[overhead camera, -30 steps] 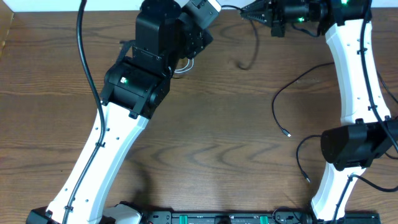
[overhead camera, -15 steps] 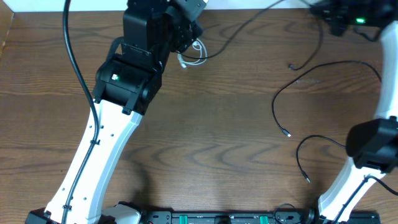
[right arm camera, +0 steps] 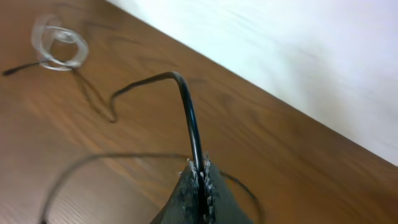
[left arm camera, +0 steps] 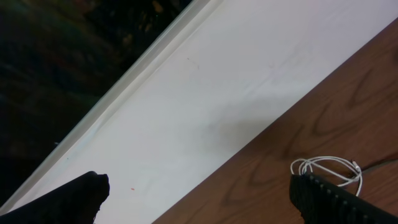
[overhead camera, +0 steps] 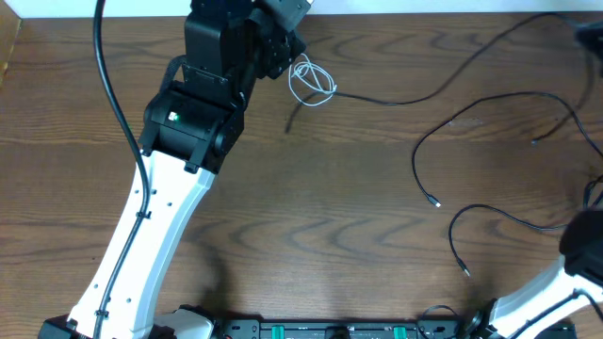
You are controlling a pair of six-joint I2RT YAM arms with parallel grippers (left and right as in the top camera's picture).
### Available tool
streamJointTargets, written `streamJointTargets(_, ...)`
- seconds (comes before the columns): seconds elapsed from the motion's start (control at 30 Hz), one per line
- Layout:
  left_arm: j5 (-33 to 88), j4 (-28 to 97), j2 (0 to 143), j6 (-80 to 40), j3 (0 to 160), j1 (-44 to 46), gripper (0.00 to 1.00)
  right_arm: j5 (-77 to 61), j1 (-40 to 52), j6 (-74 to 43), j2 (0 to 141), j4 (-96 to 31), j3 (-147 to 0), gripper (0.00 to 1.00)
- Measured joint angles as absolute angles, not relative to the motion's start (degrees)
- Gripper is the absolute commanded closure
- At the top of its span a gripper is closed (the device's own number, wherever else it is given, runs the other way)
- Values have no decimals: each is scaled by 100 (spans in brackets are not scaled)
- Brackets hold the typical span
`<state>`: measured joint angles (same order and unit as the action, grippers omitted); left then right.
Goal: Untangle cables
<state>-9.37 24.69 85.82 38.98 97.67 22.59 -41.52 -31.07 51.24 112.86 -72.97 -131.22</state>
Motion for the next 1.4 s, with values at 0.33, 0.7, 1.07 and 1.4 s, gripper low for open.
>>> streamJointTargets(0.33,-937,2477,8582,3898,9767,2067,2,-3468,-4827,4941,10510,-7083,-13124,99)
streamJointTargets(0.7,-937,2556,8582,3896,9767,2045,2,-4119,-5168,4884,10431,-7629,-13124,1)
streamJointTargets(1.07,-937,3295,8582,3894,9776,2150,2,-4606,-2545,5452,10431,-8121,-13126,4)
streamJointTargets(1.4,-1031,3496,8582,3894,9776,2001,2,-3114,-78,5240,11480,-7695,-13207,5)
